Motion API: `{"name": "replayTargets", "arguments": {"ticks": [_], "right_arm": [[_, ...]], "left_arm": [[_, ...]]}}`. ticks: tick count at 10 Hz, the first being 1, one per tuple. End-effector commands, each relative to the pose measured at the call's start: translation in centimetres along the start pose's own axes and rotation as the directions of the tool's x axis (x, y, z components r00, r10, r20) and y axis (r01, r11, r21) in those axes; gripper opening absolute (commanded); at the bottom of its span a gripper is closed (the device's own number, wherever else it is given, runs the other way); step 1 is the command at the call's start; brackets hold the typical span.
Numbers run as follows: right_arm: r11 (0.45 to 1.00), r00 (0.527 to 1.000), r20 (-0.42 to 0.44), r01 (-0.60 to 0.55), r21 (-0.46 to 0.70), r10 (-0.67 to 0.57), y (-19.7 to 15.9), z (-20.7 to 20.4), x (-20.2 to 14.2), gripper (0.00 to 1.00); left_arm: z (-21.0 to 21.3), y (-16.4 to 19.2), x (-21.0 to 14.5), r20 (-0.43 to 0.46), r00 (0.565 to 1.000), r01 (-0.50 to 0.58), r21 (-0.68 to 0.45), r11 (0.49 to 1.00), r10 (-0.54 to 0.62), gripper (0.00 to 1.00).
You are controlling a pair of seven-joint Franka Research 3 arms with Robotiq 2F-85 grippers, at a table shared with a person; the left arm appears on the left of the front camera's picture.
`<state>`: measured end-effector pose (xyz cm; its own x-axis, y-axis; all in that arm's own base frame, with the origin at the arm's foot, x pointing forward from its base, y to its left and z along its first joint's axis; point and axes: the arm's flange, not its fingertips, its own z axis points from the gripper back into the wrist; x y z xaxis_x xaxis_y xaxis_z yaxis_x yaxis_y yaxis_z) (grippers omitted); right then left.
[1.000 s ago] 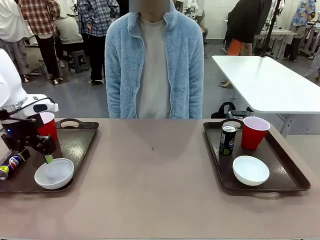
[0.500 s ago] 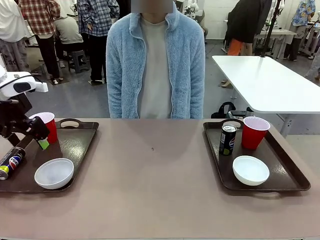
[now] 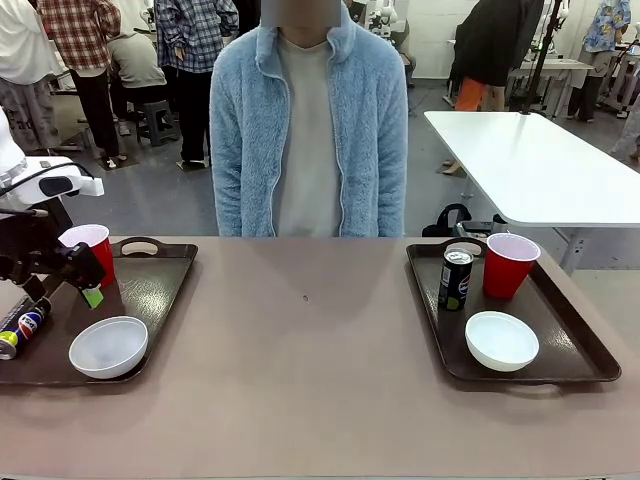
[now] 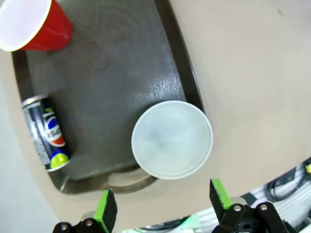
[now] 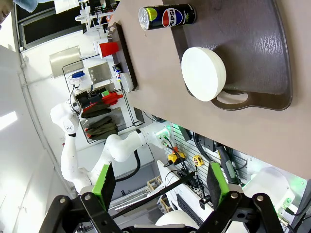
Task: Prepare tableware on both trays.
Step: Pick up a Picnic Bowl from the table and place it on a Handle tray.
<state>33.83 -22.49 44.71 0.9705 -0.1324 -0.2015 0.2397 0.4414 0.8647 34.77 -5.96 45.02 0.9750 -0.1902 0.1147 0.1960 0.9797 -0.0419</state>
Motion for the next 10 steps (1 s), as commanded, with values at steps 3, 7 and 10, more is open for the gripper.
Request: {"name": "replayTargets", "arguments": {"ticks": [3, 7, 10], "right_arm": [[1.000, 1.000, 0.002, -0.003, 0.007, 0.003, 0.1, -0.1, -0.3, 0.99], [1.000, 1.000, 0.002, -0.003, 0.007, 0.003, 0.1, -0.1, -0.3, 0.99], [1.000, 1.000, 0.002, -0.003, 0.007, 0.003, 0.1, -0.1, -0.3, 0.99]], "left_arm": [[-0.2, 0.2, -1.0, 0.000, 0.999, 0.051, -0.021, 0.999, -0.051, 1.00], [0.0, 0.0, 0.0, -0.001, 1.000, 0.004, -0.001, 1.000, -0.004, 1.00], [0.0, 0.0, 0.0, -0.001, 1.000, 0.004, -0.001, 1.000, -0.004, 1.00]]}}
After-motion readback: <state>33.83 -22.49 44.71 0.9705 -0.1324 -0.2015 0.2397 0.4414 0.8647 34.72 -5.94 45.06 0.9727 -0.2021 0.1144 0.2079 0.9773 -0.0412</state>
